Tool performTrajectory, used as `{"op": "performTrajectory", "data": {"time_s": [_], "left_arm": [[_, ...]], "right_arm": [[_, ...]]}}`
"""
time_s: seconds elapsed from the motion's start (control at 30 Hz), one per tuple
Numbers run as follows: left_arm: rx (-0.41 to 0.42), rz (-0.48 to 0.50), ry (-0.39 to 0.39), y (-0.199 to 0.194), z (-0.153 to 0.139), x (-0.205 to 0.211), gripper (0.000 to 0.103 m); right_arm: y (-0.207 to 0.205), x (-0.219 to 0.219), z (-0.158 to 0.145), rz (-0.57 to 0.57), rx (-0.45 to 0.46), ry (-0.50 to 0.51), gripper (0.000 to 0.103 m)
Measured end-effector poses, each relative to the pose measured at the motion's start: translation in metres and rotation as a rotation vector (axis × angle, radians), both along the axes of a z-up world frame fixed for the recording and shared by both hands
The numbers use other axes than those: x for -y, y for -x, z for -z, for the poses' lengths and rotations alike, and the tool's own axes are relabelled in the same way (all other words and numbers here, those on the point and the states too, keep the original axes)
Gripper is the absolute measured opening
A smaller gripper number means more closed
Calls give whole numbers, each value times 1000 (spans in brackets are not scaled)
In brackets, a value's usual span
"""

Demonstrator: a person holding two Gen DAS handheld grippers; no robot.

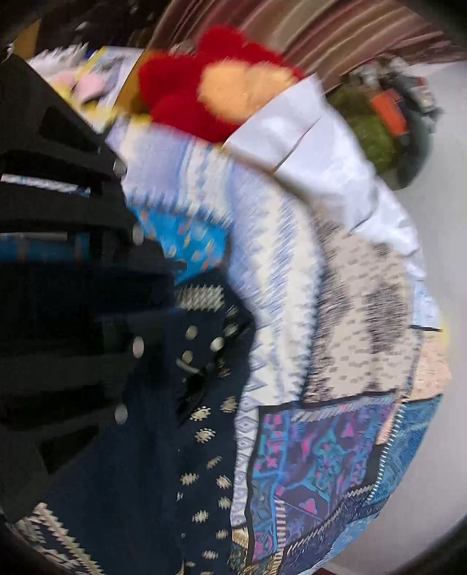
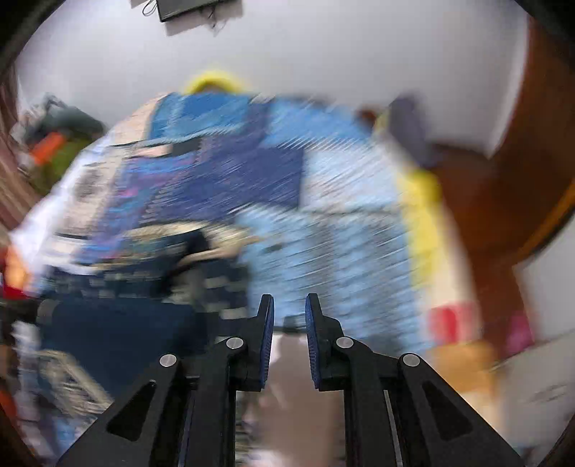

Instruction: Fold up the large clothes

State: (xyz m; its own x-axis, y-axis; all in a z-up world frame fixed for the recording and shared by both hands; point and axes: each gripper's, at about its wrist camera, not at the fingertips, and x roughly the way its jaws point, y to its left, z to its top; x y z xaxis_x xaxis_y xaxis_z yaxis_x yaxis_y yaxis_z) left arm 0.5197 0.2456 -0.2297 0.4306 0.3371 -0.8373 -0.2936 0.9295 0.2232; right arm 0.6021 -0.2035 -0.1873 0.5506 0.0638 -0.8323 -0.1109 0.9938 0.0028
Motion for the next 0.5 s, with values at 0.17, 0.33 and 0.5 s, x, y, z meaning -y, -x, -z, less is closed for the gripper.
{"op": "performTrajectory", "data": {"time_s": [0.17, 0.33, 0.5], "left_arm": [[114, 48, -68, 27, -61, -2, 63], [130, 128, 41, 65, -78, 11, 73], [89, 225, 154, 87, -53, 47, 78]], "right_arm": [[36, 14, -26, -99, -18, -142, 13], [77, -14, -37, -196, 11, -138, 13], [106, -54, -23, -286, -22, -181, 13]]}}
